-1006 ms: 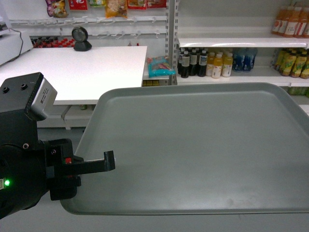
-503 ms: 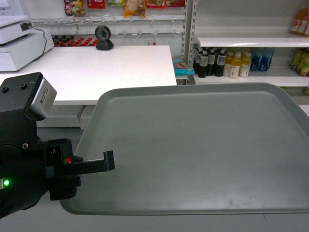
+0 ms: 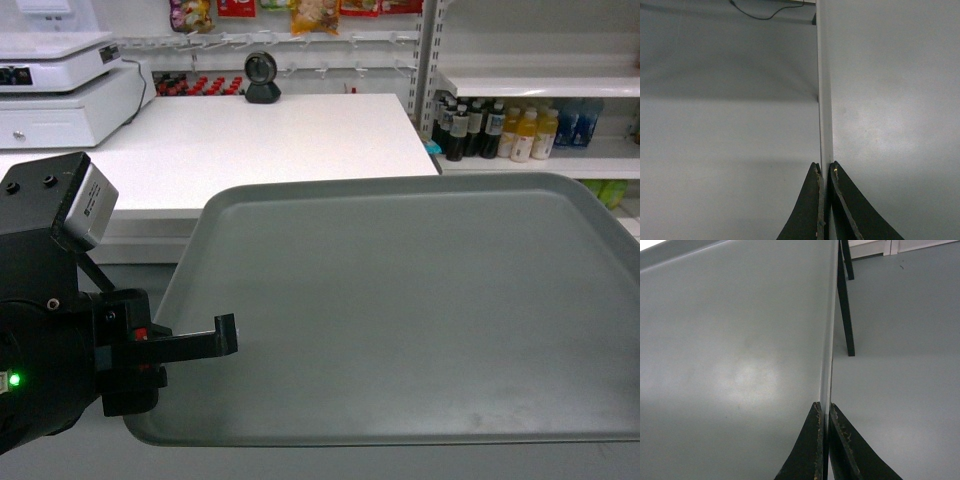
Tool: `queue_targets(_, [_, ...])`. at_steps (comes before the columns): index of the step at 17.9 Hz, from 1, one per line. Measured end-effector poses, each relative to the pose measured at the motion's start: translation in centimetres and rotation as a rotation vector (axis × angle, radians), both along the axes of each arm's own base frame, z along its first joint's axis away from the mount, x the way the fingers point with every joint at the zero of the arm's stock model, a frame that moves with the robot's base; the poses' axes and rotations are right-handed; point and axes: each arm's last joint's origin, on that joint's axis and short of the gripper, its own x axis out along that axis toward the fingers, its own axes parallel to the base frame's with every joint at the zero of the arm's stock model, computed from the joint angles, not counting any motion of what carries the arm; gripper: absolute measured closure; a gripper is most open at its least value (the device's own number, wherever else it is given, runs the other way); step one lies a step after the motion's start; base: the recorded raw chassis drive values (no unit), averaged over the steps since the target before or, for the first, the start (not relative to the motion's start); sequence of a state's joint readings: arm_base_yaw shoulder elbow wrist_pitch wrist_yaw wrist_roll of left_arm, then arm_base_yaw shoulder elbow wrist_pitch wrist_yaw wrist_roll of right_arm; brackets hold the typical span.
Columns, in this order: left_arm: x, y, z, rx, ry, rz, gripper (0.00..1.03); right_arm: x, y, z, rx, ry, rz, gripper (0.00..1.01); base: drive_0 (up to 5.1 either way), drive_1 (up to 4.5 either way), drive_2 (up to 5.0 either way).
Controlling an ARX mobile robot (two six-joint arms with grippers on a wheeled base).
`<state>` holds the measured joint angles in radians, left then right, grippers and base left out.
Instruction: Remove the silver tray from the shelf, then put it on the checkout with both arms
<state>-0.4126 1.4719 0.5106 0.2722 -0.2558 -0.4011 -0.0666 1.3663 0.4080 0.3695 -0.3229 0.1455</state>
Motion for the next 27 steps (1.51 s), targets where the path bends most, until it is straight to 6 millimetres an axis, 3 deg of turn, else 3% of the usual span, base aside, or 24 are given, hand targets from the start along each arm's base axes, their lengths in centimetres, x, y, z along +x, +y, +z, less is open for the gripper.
queue_targets(6, [-0.02,0.01,-0.03,0.002,0.003,0.001,1.0,-0.01,0.0,-0.02,0.0,0.002,0.0,0.99,-5.0,2.45,2.5])
queue_targets(10, [0.0,0.07,-0.01,0.001,0.001,0.003,1.0,-0.01,0.03,0.03,0.0,-0.002,0.001,0.99,-2.9,4.93,-2.1])
queue_targets(27, [0.02,0.06,0.0,0.0,0.0,0.003,1.0,0.0,0.03,0.0,0.0,0.0,0.001,0.99,-0.1,4.26,-4.4])
